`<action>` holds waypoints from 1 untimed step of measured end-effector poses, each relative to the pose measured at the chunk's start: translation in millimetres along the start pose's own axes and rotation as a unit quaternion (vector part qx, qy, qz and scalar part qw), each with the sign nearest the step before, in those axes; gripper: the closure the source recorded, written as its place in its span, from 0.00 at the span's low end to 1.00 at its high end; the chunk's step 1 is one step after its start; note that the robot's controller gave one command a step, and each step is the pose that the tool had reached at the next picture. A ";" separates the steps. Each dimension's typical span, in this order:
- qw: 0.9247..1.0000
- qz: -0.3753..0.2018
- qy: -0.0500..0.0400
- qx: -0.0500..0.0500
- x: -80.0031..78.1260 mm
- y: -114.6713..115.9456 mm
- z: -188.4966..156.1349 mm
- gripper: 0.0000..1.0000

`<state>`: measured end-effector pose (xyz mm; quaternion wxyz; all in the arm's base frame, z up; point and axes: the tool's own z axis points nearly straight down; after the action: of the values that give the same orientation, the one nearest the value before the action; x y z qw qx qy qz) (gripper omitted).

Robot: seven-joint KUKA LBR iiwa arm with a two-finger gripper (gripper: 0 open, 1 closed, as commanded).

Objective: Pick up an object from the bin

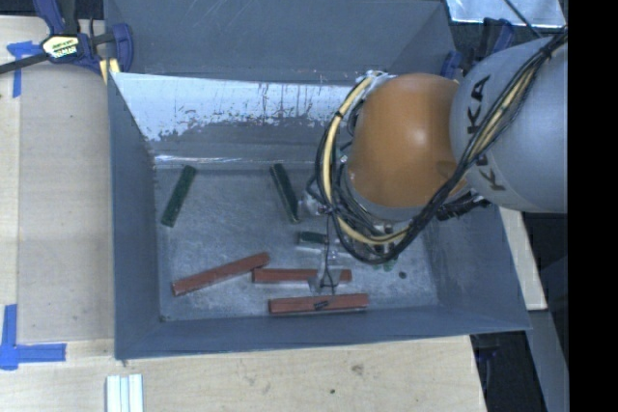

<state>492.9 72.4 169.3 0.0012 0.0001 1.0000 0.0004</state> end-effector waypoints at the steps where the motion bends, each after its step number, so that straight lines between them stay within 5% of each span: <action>1: 0.999 -0.037 -0.003 0.000 -8.2 -20.0 37.6 0.00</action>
Offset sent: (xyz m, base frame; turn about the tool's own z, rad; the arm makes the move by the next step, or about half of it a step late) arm -0.0038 0.0094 -0.0648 -0.0282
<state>501.2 52.5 131.7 0.0040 -0.0374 0.9993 0.0004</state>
